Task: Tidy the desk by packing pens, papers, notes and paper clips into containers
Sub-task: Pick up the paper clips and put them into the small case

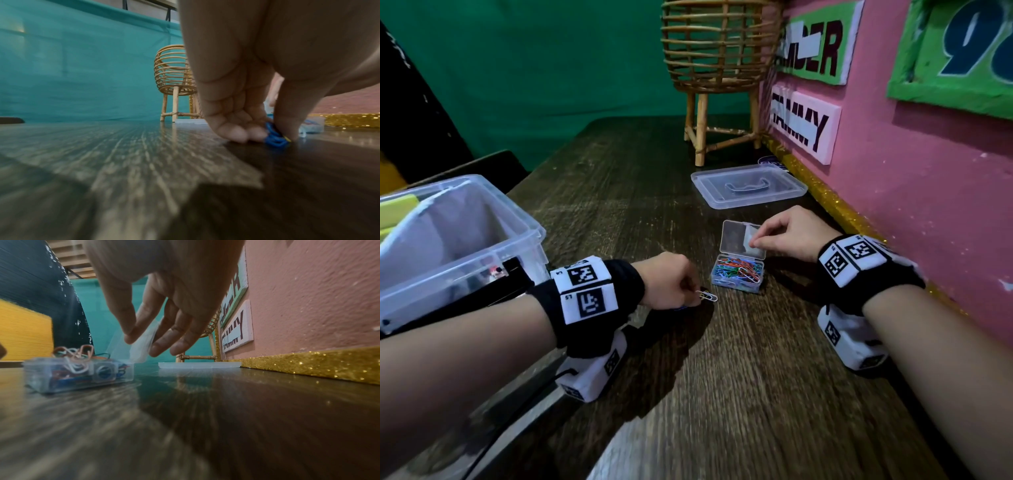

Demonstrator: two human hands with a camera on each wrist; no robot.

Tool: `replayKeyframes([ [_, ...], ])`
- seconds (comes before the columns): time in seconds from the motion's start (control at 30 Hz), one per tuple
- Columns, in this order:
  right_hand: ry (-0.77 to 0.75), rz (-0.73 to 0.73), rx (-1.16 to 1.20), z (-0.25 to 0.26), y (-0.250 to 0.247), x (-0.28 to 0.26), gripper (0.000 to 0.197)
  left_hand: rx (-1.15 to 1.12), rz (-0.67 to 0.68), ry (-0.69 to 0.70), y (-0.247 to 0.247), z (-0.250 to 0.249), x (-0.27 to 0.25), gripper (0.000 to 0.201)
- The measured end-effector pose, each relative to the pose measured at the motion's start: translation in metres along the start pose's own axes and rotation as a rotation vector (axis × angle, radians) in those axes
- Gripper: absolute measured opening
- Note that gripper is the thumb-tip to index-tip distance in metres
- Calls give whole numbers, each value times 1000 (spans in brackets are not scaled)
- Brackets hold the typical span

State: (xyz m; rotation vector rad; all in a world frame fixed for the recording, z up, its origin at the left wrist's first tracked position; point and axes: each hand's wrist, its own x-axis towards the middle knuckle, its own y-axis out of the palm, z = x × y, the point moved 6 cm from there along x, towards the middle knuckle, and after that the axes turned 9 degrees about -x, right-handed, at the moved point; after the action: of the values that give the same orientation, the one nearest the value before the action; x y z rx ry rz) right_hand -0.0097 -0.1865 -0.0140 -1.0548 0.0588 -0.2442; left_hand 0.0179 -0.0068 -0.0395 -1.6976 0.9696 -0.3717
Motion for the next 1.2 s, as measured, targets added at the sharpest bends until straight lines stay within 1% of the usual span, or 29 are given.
replayKeyframes([
  [0.07,-5,3,-2,0,0,0,12,-20,-54,45,-3,-2,2,18],
  [0.23,-38,39,41,5,1,-2,12,-73,-300,220,-25,-16,13,14],
  [0.3,-60,73,59,8,2,-4,15,-75,-356,271,-30,-26,19,14],
  [0.33,-68,93,64,9,3,-5,14,-80,-359,289,-30,-31,23,15],
  [0.43,-55,153,28,9,6,-8,13,-82,-292,328,-26,-44,33,17],
  [0.5,-37,183,-8,9,8,-8,14,-90,-257,324,-24,-47,36,17],
  [0.53,-31,194,-14,9,8,-9,14,-92,-254,316,-24,-46,36,18],
  [0.6,-30,205,-7,8,9,-9,15,-97,-289,316,-27,-44,33,18],
  [0.67,-34,188,9,8,9,-8,15,-126,-332,338,-29,-40,25,15],
  [0.7,-35,169,13,7,9,-7,14,-150,-319,345,-28,-37,20,14],
  [0.77,-31,128,11,7,8,-5,13,-177,-230,337,-22,-29,12,15],
  [0.9,-29,100,5,7,5,-2,11,-66,-37,273,-6,-15,7,25],
  [0.97,-56,124,29,9,6,-5,9,-56,-20,253,-3,-13,8,21],
  [1.03,-75,159,47,11,8,-7,12,-53,-18,234,-2,-13,11,17],
  [1.17,-71,225,38,10,11,-9,13,6,50,197,5,-10,12,15],
  [1.2,-68,234,34,10,11,-9,14,11,47,200,5,-10,12,14],
])
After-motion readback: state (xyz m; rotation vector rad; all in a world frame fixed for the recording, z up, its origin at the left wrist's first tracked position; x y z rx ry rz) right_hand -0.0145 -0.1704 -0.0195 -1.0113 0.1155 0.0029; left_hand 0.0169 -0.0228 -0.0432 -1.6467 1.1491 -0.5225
